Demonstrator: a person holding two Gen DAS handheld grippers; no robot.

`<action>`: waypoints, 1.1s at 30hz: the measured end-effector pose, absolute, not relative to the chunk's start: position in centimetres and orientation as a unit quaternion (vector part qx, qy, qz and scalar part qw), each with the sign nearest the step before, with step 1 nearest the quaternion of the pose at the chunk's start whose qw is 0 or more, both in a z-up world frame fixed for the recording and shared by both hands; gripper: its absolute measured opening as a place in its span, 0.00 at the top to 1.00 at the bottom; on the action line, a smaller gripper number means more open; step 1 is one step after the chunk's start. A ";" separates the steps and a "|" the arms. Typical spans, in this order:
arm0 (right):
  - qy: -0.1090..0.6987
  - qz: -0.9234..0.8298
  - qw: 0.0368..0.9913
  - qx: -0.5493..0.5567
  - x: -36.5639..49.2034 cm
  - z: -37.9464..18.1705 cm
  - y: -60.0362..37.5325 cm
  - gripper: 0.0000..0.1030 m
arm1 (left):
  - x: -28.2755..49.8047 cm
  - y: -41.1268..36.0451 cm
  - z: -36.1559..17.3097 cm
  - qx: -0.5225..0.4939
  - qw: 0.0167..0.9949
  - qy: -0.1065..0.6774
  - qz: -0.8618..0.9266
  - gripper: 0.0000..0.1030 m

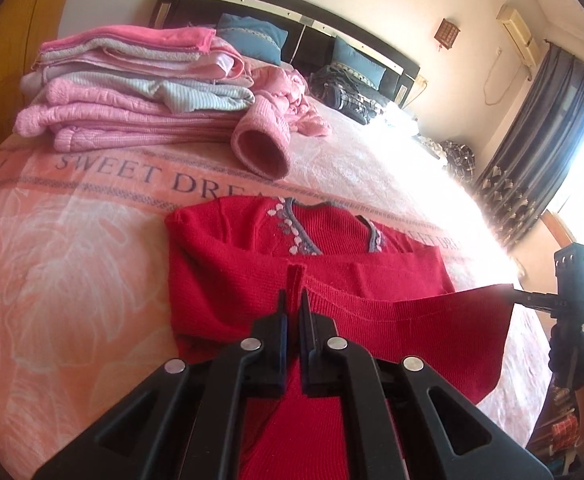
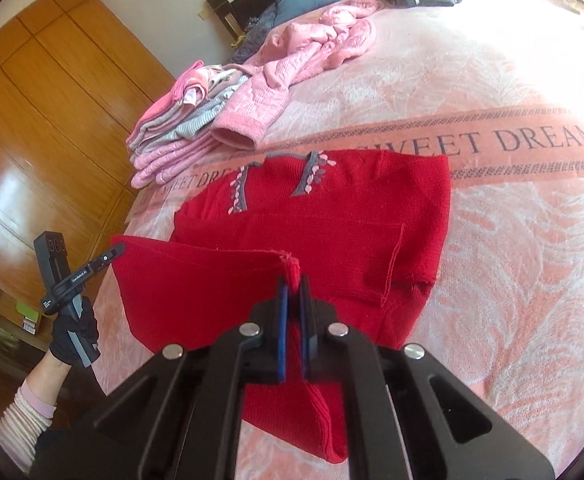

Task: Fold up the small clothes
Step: 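Carry the held hem with both tools over onto the collar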

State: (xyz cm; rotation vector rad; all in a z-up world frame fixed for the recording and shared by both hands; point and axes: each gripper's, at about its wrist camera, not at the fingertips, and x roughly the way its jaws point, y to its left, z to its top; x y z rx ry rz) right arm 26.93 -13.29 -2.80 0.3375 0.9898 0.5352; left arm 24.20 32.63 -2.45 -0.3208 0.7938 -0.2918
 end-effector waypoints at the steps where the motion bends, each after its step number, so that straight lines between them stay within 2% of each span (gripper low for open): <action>1: 0.463 0.246 0.837 0.157 27.6 -2.3 -13.4 0.97 | 24.9 32.6 -2.0 -0.154 0.902 0.379 -0.138 0.96; 12: 0.449 0.174 0.861 0.162 38.6 -0.3 -13.1 0.97 | 35.6 32.4 -0.7 -0.134 0.926 0.343 -0.087 0.96; 19: 0.482 0.118 0.854 0.156 44.5 -5.6 -12.4 0.97 | 40.8 31.4 -7.0 -0.112 0.913 0.389 -0.052 0.96; 25: 0.515 0.082 0.844 0.122 46.1 -10.6 -11.2 0.97 | 42.3 31.0 -12.0 -0.097 0.896 0.432 -0.037 0.96; 27: 0.522 0.071 0.842 0.116 46.2 -11.8 -11.1 0.95 | 42.5 31.2 -13.2 -0.095 0.889 0.447 -0.029 0.93; 29: 0.532 0.053 0.837 0.115 46.3 -12.8 -11.4 0.86 | 42.2 31.9 -13.7 -0.108 0.885 0.452 -0.023 0.90; 30: 0.535 0.048 0.835 0.114 46.2 -13.1 -11.6 0.84 | 42.0 32.3 -13.7 -0.119 0.885 0.450 -0.021 0.88; 33: 0.530 0.056 0.838 0.114 45.1 -12.2 -12.0 0.83 | 41.0 33.8 -12.2 -0.147 0.884 0.443 -0.007 0.87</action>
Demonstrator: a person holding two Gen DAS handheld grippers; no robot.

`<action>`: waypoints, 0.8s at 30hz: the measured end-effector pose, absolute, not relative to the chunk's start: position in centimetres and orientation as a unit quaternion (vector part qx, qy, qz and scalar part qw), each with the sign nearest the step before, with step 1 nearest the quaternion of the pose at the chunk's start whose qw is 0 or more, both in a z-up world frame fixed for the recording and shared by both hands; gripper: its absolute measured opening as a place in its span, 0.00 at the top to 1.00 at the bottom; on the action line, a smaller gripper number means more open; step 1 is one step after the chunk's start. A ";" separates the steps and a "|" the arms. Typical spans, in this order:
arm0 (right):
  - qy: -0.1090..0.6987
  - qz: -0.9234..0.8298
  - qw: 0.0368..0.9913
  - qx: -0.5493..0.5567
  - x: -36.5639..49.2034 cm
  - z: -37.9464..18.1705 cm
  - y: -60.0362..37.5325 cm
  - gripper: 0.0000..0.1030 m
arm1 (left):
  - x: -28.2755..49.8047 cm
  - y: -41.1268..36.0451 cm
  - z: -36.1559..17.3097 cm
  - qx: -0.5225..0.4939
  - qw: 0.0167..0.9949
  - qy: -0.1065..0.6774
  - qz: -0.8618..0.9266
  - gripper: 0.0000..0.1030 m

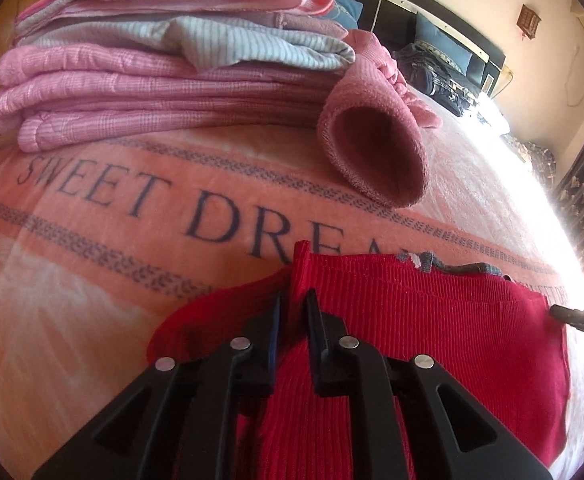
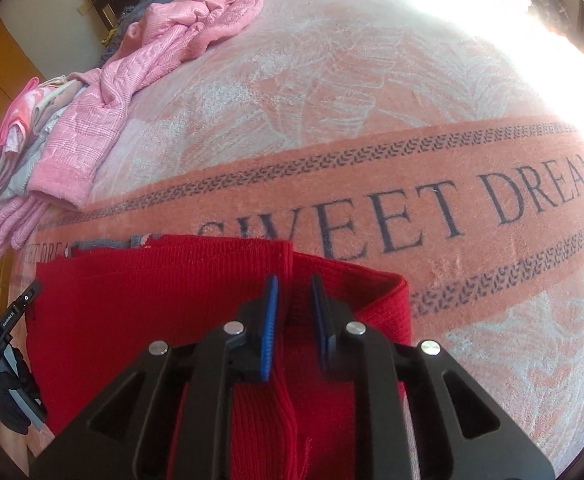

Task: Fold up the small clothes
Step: 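Carry the held hem with both tools over onto the collar, then open both tools and release the hem on the collar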

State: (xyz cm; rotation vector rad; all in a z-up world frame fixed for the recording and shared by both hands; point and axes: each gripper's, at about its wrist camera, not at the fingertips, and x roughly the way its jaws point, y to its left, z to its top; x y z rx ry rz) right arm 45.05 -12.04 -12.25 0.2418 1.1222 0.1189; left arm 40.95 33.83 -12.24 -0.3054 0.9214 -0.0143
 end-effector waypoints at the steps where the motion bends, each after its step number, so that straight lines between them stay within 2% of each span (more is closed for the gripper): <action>1: 0.528 0.058 0.840 0.113 44.5 -11.4 -12.2 0.81 | 40.3 34.3 -11.4 -0.153 0.887 0.437 -0.007 0.87; 3: 0.523 0.074 0.841 0.118 43.0 -9.4 -12.7 0.76 | 38.7 35.1 -9.3 -0.158 0.893 0.421 -0.016 0.87; 5: 0.523 0.102 0.838 0.117 40.7 -7.5 -12.8 0.66 | 36.6 35.0 -7.1 -0.147 0.898 0.413 -0.030 0.87; 7: 0.530 0.124 0.832 0.104 37.9 -6.1 -12.7 0.65 | 34.0 34.5 -5.3 -0.131 0.902 0.410 -0.041 0.85; 10: 0.545 0.147 0.819 0.104 33.0 -5.9 -12.7 0.55 | 30.1 33.2 -4.0 -0.138 0.896 0.417 -0.063 0.74; 14: 0.562 0.169 0.804 0.099 27.6 -8.2 -12.4 0.54 | 26.4 31.3 -4.8 -0.170 0.878 0.442 -0.078 0.57; 19: 0.578 0.172 0.787 0.131 25.7 -12.0 -12.8 0.54 | 25.4 29.0 -7.1 -0.167 0.863 0.471 -0.079 0.51; 21: 0.577 0.174 0.788 0.127 26.0 -12.6 -12.8 0.54 | 25.7 28.3 -7.8 -0.149 0.865 0.472 -0.079 0.48; 22: 0.577 0.176 0.787 0.128 26.1 -12.9 -12.8 0.59 | 25.9 28.1 -8.2 -0.149 0.864 0.475 -0.079 0.47; 23: 0.579 0.182 0.784 0.132 26.3 -13.2 -12.8 0.73 | 26.1 28.0 -8.7 -0.150 0.861 0.479 -0.079 0.43; 24: 0.580 0.191 0.780 0.137 26.5 -13.4 -12.7 0.82 | 26.3 27.8 -9.1 -0.151 0.858 0.484 -0.079 0.43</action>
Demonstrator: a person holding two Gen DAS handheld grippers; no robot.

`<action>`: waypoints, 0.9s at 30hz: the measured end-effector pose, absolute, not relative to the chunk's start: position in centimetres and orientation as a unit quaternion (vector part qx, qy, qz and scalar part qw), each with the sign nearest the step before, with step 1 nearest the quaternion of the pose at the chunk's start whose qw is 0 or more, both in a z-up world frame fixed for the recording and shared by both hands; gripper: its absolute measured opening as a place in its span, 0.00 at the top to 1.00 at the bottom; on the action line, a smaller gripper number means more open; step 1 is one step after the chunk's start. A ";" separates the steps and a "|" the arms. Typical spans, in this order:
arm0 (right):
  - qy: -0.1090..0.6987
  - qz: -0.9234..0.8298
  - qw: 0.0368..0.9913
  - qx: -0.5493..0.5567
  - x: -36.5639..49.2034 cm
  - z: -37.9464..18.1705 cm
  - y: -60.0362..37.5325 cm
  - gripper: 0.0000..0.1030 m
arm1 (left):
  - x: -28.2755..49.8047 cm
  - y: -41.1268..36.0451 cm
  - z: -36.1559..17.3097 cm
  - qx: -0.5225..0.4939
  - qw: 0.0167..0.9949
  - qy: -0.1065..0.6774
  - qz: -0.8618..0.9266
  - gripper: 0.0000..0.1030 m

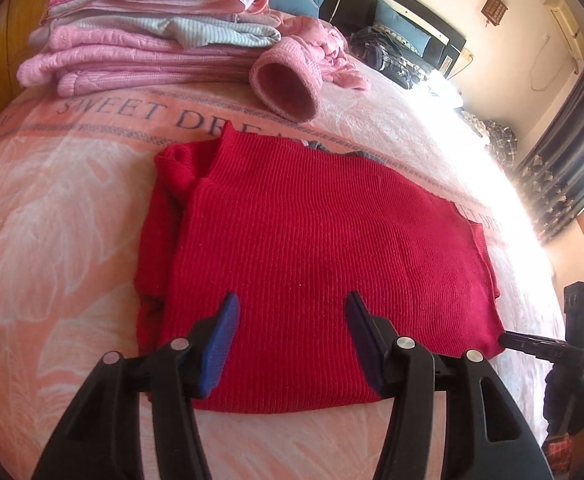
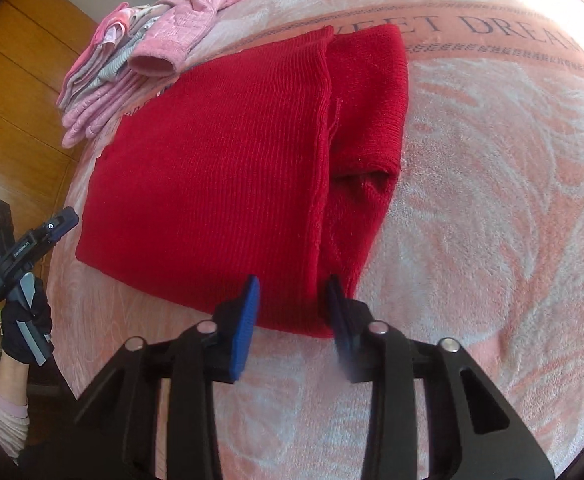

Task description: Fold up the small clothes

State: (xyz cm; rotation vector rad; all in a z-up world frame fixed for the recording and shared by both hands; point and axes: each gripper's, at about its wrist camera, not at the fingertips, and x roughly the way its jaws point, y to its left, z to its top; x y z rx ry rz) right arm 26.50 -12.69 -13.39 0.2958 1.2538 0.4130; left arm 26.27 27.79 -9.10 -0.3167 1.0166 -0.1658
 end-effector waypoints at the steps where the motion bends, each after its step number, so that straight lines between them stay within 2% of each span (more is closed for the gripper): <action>1: 0.581 0.196 0.778 0.139 26.5 -13.5 -12.7 0.95 | 26.4 27.6 -9.6 -0.149 0.856 0.488 -0.080 0.43; 8: 0.567 0.222 0.771 0.186 25.3 -11.4 -14.6 0.96 | 26.5 27.0 -11.1 -0.130 0.849 0.505 -0.083 0.42; 11: 0.563 0.223 0.770 0.203 24.8 -11.1 -15.8 0.97 | 26.1 26.8 -11.1 -0.122 0.850 0.505 -0.089 0.37; 18: 0.595 0.207 0.754 0.185 24.9 -15.5 -15.4 0.96 | 25.8 26.4 -12.1 -0.103 0.849 0.510 -0.092 0.34; 21: 0.589 0.209 0.760 0.178 25.3 -13.9 -15.5 0.88 | 25.8 26.3 -11.9 -0.106 0.850 0.508 -0.093 0.34; 23: 0.566 0.209 0.781 0.163 25.8 -11.8 -15.5 0.76 | 25.9 26.5 -11.4 -0.118 0.851 0.501 -0.100 0.34; 25: 0.551 0.202 0.795 0.153 27.0 -10.5 -15.4 0.71 | 26.2 26.5 -10.9 -0.117 0.855 0.495 -0.097 0.34; 27: 0.546 0.197 0.796 0.171 28.9 -10.4 -15.4 0.71 | 26.6 26.6 -10.6 -0.124 0.856 0.493 -0.093 0.34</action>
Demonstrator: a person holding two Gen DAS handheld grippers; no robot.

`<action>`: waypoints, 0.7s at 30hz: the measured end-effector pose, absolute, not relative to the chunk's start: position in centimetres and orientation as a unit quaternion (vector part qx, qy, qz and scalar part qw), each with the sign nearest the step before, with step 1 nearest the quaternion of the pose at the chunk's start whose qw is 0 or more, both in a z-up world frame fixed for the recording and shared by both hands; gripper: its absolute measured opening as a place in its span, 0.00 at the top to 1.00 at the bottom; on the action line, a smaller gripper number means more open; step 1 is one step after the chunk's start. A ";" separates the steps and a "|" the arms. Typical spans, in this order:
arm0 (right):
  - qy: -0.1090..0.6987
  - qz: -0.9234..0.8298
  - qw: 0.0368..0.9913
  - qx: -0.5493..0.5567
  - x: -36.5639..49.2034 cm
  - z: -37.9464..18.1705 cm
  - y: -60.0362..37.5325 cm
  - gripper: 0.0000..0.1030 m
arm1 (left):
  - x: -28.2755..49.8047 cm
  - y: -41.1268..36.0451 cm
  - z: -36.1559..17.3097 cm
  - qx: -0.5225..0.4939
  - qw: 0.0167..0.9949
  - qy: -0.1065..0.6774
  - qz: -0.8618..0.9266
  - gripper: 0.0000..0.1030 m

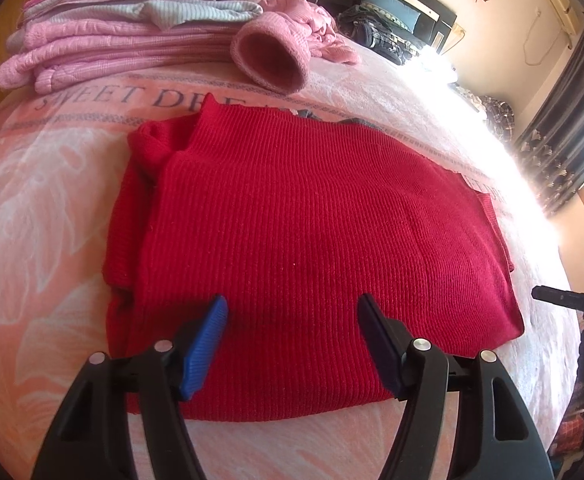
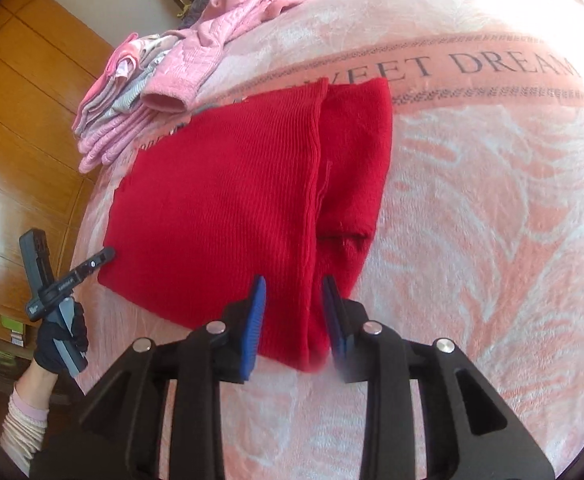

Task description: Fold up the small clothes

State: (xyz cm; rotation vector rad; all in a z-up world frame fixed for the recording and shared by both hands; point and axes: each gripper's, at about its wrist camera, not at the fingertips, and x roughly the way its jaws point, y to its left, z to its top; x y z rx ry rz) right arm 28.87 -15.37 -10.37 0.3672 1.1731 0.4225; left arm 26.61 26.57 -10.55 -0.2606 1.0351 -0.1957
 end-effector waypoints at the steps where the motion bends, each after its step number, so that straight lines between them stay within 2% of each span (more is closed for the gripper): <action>1: 0.545 0.196 0.794 0.183 29.9 -10.5 -15.2 0.71 | 26.8 26.6 -10.4 -0.129 0.857 0.490 -0.092 0.34; 10: 0.568 0.134 0.790 0.190 35.5 -13.8 -13.9 0.70 | 28.5 26.6 -11.3 -0.140 0.860 0.483 -0.091 0.34; 12: 0.566 0.144 0.786 0.204 35.7 -14.3 -13.8 0.78 | 28.7 26.7 -11.6 -0.137 0.860 0.483 -0.092 0.34; 13: 0.567 0.148 0.784 0.205 35.7 -14.4 -13.8 0.87 | 28.7 26.8 -11.7 -0.135 0.860 0.483 -0.093 0.34; 14: 0.566 0.152 0.784 0.203 35.7 -14.3 -13.6 0.89 | 28.7 26.8 -11.7 -0.135 0.860 0.483 -0.095 0.34; 21: 0.564 0.122 0.798 0.175 35.5 -13.4 -14.1 0.94 | 28.5 26.8 -11.9 -0.124 0.861 0.484 -0.099 0.33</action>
